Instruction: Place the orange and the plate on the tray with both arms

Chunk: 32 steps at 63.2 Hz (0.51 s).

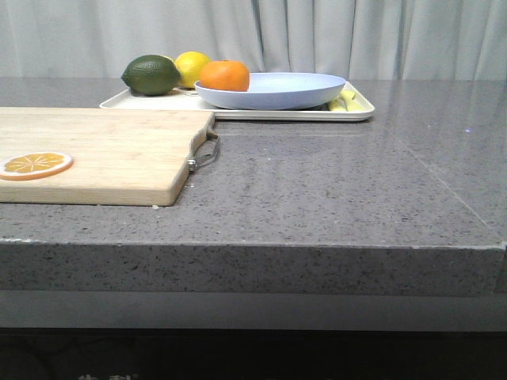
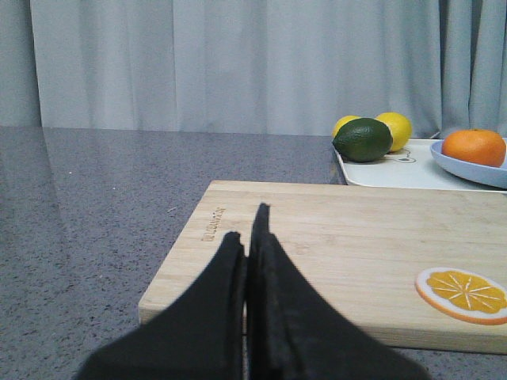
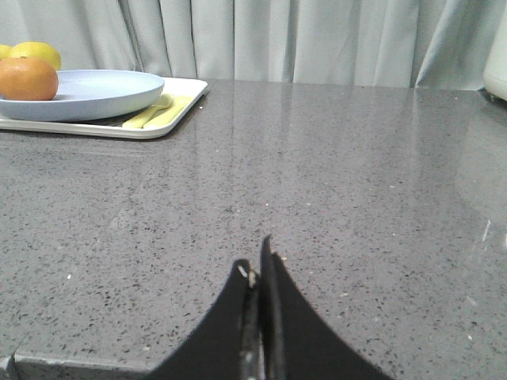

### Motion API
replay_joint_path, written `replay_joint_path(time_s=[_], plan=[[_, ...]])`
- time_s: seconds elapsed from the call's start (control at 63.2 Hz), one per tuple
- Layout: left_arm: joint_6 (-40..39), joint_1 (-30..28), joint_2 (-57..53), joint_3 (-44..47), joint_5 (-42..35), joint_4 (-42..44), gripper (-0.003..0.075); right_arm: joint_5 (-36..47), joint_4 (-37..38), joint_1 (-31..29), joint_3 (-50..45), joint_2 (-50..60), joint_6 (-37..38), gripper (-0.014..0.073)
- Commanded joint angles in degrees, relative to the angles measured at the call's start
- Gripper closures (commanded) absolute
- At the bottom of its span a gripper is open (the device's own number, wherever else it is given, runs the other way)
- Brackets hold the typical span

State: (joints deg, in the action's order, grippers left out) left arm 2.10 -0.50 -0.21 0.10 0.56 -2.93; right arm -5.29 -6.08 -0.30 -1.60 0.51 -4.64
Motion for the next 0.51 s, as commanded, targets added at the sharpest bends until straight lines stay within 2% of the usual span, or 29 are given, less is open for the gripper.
replay_joint_path(time_s=[0.0,0.49], plan=[[-0.5,0.3,-1.2,0.3,-4.7,-0.5,0.0738,5.0,-0.1,-0.2,0.3,1.3,-0.5,0.0664],[-0.5,0.3,-1.2,0.3,-4.7,-0.5,0.0738,5.3,-0.1,-0.8,0.3,1.3,-0.5,0.0664]])
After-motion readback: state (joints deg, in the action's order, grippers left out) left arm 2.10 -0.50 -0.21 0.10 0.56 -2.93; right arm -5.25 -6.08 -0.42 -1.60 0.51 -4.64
